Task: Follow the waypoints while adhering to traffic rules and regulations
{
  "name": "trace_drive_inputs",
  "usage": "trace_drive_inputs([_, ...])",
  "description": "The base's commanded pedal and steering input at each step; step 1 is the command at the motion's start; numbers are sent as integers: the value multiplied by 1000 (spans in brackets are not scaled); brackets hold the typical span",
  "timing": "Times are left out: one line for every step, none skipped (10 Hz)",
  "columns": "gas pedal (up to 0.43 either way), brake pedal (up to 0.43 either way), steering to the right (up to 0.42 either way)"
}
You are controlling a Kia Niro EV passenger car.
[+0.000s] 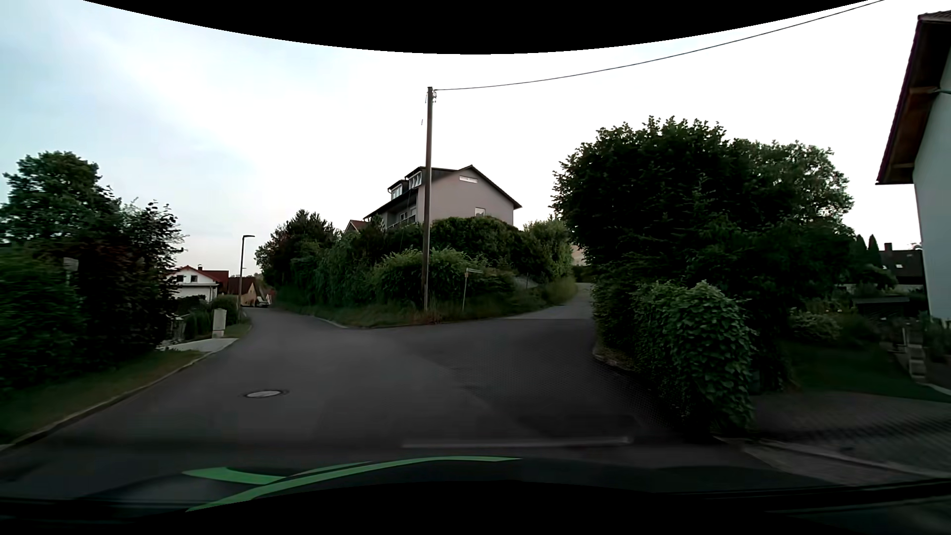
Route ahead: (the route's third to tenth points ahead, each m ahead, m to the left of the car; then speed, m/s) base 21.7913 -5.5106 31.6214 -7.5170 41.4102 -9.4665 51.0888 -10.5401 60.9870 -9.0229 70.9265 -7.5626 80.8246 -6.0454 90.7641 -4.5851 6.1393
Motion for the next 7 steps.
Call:
trace_drive_inputs([79, 0, 20])
trace_drive_inputs([79, 0, 24])
trace_drive_inputs([79, 0, 33])
trace_drive_inputs([87, 0, 41])
trace_drive_inputs([98, 0, 49])
trace_drive_inputs([98, 0, 57])
trace_drive_inputs([98, 0, 66])
